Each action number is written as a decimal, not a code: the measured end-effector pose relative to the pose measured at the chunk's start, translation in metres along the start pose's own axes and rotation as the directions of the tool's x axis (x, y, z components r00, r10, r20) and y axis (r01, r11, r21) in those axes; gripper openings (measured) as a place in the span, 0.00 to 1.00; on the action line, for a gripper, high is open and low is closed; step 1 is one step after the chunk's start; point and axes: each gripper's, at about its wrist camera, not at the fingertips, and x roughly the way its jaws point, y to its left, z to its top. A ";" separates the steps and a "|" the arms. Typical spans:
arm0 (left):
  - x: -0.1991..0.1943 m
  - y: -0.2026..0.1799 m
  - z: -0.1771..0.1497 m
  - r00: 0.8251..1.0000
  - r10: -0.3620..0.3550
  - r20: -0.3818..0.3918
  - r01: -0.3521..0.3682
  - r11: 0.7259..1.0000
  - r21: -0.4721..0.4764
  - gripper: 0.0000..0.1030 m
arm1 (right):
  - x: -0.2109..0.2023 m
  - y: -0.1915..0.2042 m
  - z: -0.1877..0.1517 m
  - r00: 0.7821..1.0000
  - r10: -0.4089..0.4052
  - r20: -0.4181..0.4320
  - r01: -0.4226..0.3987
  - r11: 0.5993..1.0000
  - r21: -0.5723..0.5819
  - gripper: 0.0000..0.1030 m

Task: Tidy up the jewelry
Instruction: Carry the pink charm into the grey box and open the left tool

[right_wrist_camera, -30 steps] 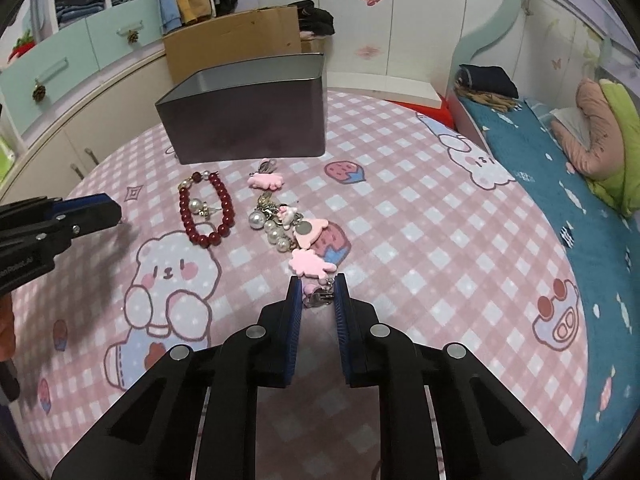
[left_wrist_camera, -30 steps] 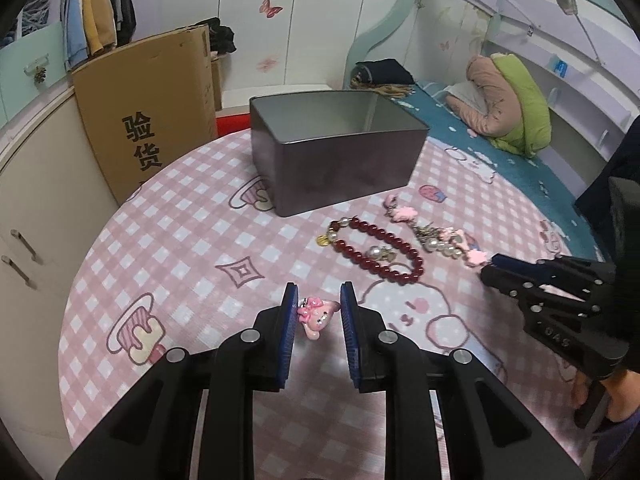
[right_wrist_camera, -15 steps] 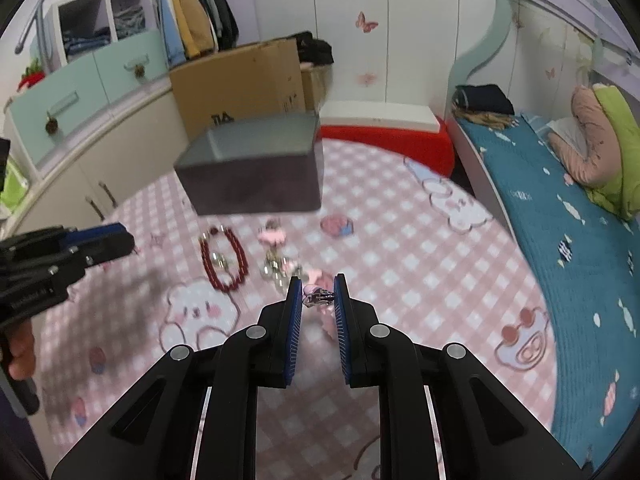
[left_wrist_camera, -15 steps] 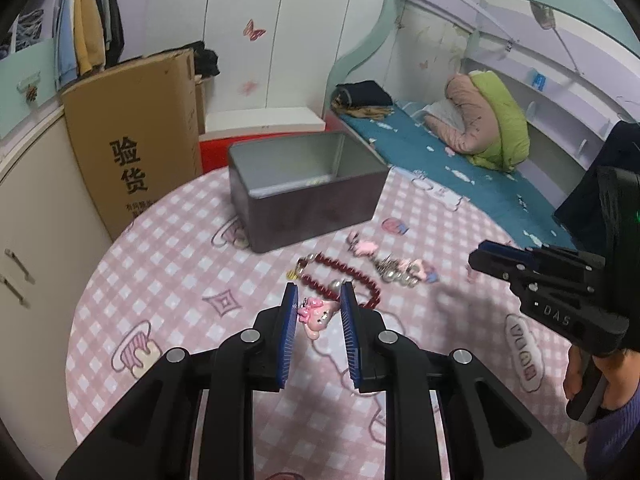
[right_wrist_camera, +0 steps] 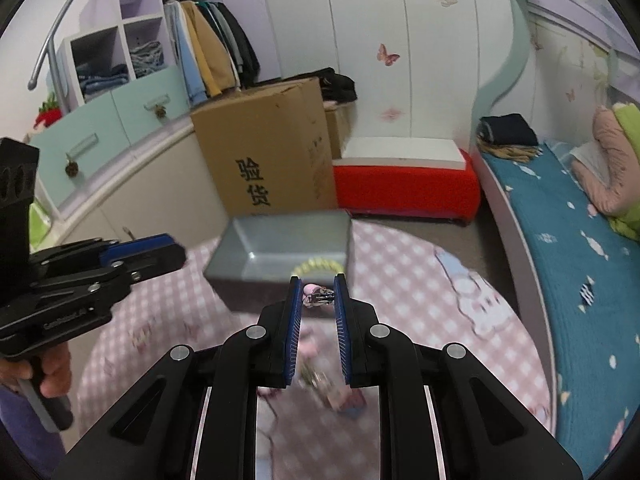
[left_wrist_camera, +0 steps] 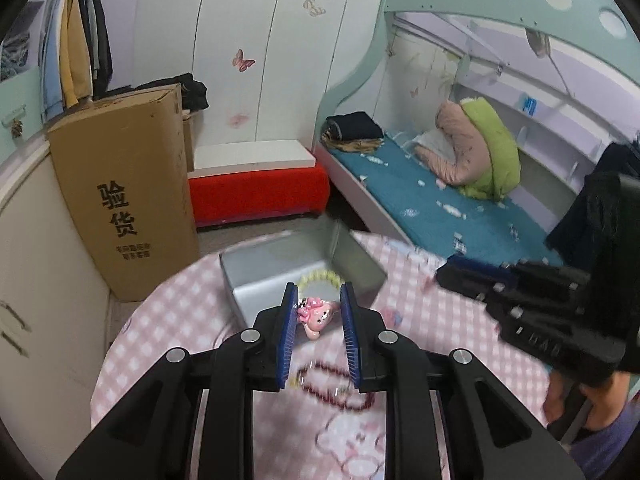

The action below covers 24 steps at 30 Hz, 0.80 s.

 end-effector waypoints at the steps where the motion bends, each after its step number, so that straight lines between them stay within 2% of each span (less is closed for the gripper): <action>1: 0.006 0.004 0.007 1.000 -0.013 -0.006 0.013 1.000 -0.012 0.19 | 0.004 0.001 0.006 1.000 0.010 0.000 -0.010 1.000 0.004 0.16; 5: 0.030 0.013 0.022 0.999 -0.002 -0.048 0.001 1.000 -0.030 0.19 | 0.020 0.005 0.026 0.999 0.035 0.003 -0.035 0.999 0.009 0.16; 10: 0.057 0.022 0.024 0.995 0.007 -0.099 -0.012 0.999 -0.052 0.19 | 0.049 0.008 0.040 0.999 0.039 -0.030 -0.039 0.999 0.012 0.16; 15: 0.078 0.023 0.016 0.990 0.018 -0.141 -0.025 0.998 -0.050 0.19 | 0.076 0.002 0.032 0.995 0.047 -0.082 -0.044 0.998 0.035 0.16; 24: 0.091 0.025 0.008 0.985 0.026 -0.173 -0.035 0.998 -0.052 0.20 | 0.094 -0.001 0.018 0.991 0.047 -0.126 -0.041 0.998 0.043 0.16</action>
